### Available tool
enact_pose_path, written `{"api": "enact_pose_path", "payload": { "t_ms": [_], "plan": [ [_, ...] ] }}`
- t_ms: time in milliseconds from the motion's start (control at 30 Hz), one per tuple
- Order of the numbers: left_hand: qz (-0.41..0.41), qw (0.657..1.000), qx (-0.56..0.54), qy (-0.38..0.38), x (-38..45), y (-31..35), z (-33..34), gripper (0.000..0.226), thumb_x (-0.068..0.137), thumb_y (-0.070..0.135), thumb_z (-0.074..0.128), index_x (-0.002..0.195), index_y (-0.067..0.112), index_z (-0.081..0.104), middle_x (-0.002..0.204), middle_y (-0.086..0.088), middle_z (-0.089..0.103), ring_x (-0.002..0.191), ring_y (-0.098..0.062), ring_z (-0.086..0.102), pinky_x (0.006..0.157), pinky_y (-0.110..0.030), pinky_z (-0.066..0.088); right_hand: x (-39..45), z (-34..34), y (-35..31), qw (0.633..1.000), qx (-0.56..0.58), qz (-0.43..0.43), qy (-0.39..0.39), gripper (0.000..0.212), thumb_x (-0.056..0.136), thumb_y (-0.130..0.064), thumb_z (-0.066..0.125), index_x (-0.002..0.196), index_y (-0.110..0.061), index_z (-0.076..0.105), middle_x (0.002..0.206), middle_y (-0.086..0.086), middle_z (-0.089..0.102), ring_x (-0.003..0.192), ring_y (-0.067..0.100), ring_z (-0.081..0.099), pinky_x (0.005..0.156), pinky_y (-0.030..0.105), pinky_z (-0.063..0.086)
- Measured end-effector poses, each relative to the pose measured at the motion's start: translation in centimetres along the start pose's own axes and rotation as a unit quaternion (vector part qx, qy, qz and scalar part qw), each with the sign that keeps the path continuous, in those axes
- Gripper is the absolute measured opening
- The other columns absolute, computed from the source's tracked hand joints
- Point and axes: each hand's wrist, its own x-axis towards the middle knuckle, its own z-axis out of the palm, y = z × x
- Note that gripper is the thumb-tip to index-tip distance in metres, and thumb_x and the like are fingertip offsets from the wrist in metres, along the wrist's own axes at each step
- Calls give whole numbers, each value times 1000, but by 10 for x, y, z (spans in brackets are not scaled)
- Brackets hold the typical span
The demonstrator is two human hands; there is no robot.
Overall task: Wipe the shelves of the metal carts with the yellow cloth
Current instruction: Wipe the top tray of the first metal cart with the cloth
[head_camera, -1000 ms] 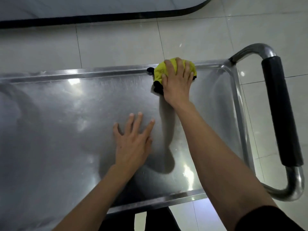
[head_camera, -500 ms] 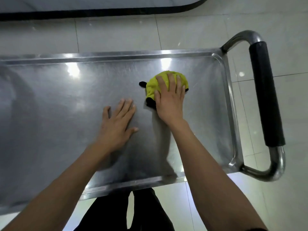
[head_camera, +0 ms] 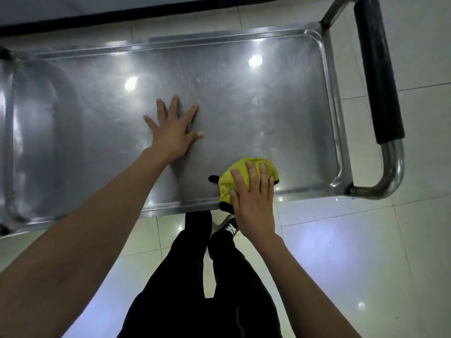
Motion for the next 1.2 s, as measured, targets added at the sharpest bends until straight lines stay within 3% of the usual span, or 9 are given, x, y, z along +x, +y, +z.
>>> {"api": "enact_pose_path", "payload": {
  "t_ms": [67, 233, 367, 533, 667, 833, 1000, 1200],
  "plan": [
    [-10, 1000, -1, 7, -3, 2, 1, 73, 94, 62, 50, 154, 45, 13, 167, 2, -4, 151, -38, -11, 109, -78, 4, -12, 0, -2, 1000, 5, 6, -8, 49, 103, -38, 37, 152, -31, 31, 163, 8, 16, 151, 35, 5, 118, 58, 14],
    [-25, 999, 22, 29, -9, 2, -2, 89, 90, 69, 48, 156, 20, 15, 166, 4, 8, 151, -32, 5, 109, -70, 23, -9, -5, -6, 1000, 6, 9, -24, 49, 103, -36, 38, 151, -29, 32, 162, 9, 17, 151, 37, 6, 119, 59, 13],
    [-11, 997, 41, 60, -10, -5, -6, 65, 98, 58, 41, 151, 23, 28, 163, 0, 16, 149, -31, 14, 104, -66, 32, -2, -2, -8, 1000, -4, 7, -10, 48, 101, -34, 42, 149, -29, 37, 161, 9, 21, 150, 39, 10, 118, 60, 15],
    [-5, 995, 43, 85, -8, -18, -10, 51, 97, 53, 44, 145, 34, 40, 155, -10, 30, 144, -36, 25, 111, -68, 19, 26, 2, -23, 1000, -12, 2, -1, 46, 101, -35, 40, 147, -30, 38, 161, 9, 21, 150, 39, 10, 118, 60, 14],
    [8, 995, 46, 92, 1, -35, -22, 52, 94, 51, 51, 137, 22, 52, 146, -4, 46, 133, -35, 41, 114, -68, 15, 70, 3, -42, 1000, -10, 6, 12, 47, 102, -36, 39, 148, -30, 37, 161, 9, 22, 149, 39, 10, 118, 60, 14],
    [42, 996, -5, 80, 14, -65, -32, 42, 90, 49, 61, 130, 35, 60, 149, -8, 37, 143, -37, 23, 112, -69, 13, 162, -5, -73, 999, -8, 19, 27, 48, 100, -37, 41, 148, -30, 38, 161, 8, 22, 150, 38, 9, 118, 60, 11],
    [70, 996, 21, 43, 13, -76, -33, 53, 87, 54, 60, 138, 41, 51, 153, -9, 33, 142, -37, 22, 108, -65, 25, 266, -16, -100, 998, -10, 45, 34, 49, 101, -38, 38, 150, -29, 36, 160, 10, 23, 149, 38, 10, 119, 59, 8],
    [128, 989, 55, 38, 15, -93, -34, 68, 89, 60, 55, 150, 37, 36, 163, -9, 21, 148, -39, 17, 111, -64, 24, 363, -24, -123, 996, -10, 77, 50, 53, 100, -39, 37, 152, -32, 31, 161, 6, 19, 149, 38, 9, 119, 56, 8]
  ]
}}
